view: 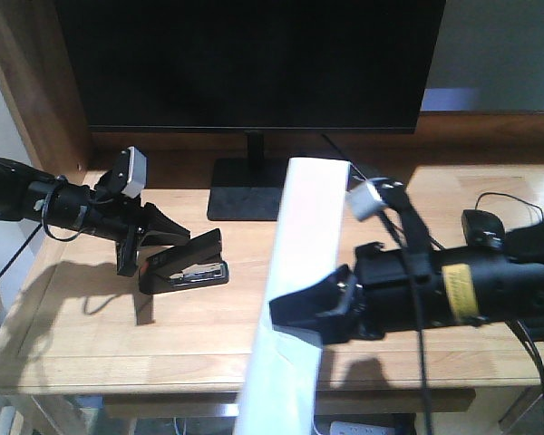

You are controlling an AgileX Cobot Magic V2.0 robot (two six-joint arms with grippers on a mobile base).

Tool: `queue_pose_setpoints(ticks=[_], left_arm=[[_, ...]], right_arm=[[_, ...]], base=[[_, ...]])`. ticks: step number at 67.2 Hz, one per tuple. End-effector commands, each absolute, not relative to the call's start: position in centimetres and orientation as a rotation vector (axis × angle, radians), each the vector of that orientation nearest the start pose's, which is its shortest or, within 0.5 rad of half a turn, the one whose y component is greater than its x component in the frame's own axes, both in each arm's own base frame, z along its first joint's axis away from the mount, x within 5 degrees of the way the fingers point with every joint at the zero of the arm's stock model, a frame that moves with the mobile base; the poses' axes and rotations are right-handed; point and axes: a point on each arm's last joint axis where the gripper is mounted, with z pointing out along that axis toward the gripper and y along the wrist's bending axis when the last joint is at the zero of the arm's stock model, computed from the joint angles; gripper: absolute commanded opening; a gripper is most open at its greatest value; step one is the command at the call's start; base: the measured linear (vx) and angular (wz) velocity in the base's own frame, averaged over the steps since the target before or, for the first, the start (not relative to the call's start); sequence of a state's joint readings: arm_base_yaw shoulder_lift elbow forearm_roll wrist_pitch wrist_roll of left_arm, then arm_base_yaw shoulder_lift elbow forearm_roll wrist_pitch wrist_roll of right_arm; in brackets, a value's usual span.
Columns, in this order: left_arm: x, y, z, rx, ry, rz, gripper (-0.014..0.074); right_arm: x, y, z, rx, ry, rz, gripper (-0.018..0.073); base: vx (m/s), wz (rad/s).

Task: Grab stapler and paper to desk for stapling
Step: 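Bring the right gripper with the white paper down over the desk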

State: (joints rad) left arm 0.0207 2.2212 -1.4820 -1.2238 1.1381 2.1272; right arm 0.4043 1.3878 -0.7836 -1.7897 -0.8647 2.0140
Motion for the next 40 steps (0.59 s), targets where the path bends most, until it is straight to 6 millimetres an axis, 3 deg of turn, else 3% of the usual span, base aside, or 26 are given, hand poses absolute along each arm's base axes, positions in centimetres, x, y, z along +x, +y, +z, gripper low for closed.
queue_pose_setpoints(ticks=[1,22,40], left_arm=[[42.9,-7.5,18.3,1.399,1.573,-0.793,-0.0008],[42.9,-7.5,18.3,1.399,1.573,-0.793,-0.0008],[42.9,-7.5,18.3,1.399,1.573,-0.793,-0.0008]], right_arm=[[22.7,17.1,26.4,-0.695,2.209,1.183,-0.0005],[27.0,15.6,20.6,-0.413,2.416,0.974,-0.0005],[28.2,15.5,16.6,-0.34,2.534,0.887,-0.0005]], base=[[0.0,0.0],[0.0,0.0],[0.0,0.0]])
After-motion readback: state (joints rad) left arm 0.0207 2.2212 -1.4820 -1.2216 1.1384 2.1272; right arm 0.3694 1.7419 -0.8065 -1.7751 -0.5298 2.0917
